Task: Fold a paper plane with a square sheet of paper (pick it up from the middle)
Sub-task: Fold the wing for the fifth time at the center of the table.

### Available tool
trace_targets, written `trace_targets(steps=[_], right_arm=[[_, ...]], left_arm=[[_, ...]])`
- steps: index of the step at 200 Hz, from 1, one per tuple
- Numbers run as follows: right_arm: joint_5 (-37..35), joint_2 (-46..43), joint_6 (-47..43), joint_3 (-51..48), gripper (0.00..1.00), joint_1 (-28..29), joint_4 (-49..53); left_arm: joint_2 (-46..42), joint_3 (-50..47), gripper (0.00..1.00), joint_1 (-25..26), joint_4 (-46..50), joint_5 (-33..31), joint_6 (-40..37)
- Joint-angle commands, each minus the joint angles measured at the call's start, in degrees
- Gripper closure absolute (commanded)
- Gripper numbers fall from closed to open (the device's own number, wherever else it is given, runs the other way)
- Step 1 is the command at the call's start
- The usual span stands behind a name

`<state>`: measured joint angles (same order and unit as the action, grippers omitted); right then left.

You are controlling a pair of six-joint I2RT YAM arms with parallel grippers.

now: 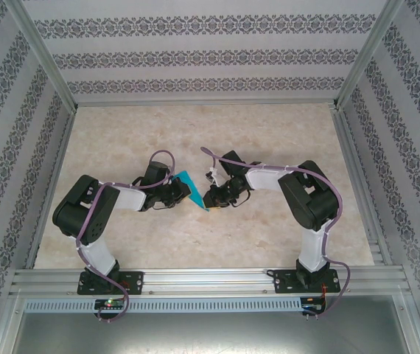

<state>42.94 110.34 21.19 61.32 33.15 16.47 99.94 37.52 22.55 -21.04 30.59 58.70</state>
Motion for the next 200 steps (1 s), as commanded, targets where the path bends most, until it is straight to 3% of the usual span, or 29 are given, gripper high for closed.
trace_targets(steps=[1, 43, 132, 200], right_arm=[[-0.38, -2.61, 0.60, -0.72, 0.79, 0.16, -0.01], [-1.63, -3.60, 0.83, -0.14, 0.79, -0.16, -0.16], [-0.50, -2.09, 0.30, 0.06, 0.96, 1.11, 0.07], [-3.43, 0.81, -0.98, 0.30, 0.96, 2.05, 1.45]], left_arm=[[1.12, -0.51, 0.90, 0.53, 2.84, -2.04, -0.81], [1.20, -0.34, 0.90, 0.48, 2.94, -1.85, -0.91], [1.31, -0.43, 0.90, 0.48, 2.78, -1.87, -0.54], [1.35, -0.39, 0.90, 0.48, 3.01, -2.32, -0.39]])
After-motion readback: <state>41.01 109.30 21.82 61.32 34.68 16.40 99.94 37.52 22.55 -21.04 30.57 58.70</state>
